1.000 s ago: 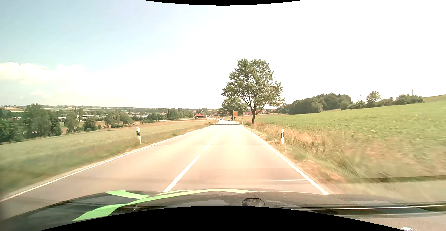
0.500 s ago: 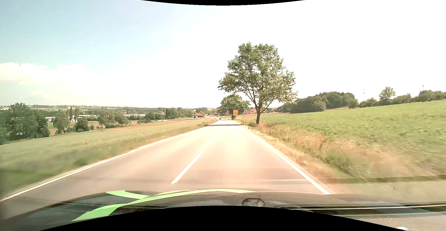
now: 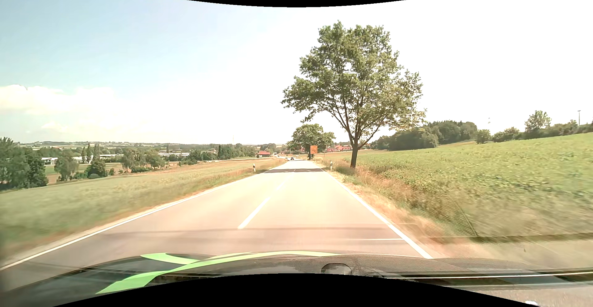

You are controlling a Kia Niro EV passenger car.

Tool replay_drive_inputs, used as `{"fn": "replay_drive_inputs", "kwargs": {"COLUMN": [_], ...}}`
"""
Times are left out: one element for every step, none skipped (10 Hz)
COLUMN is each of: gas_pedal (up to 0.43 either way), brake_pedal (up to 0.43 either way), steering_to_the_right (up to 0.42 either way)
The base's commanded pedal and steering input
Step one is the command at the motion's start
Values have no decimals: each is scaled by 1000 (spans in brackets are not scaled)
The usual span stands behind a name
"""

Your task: Follow the waypoints while adhering to traffic rules and regulations

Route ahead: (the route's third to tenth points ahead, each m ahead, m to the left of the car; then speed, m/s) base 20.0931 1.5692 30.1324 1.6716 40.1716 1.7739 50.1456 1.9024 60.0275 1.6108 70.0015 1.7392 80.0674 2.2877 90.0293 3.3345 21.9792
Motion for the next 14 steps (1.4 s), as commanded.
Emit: {"fn": "replay_drive_inputs", "kwargs": {"gas_pedal": [197, 197, 189, 177, 177, 177, 197, 220, 228, 240, 248, 248, 240, 209], "brake_pedal": [0, 0, 0, 0, 0, 0, 0, 0, 0, 0, 0, 0, 0, 0], "steering_to_the_right": [-3, -5, -8, -12, -12, -9, -7, -7, -7, -7, -6, -6, -6, -6]}}
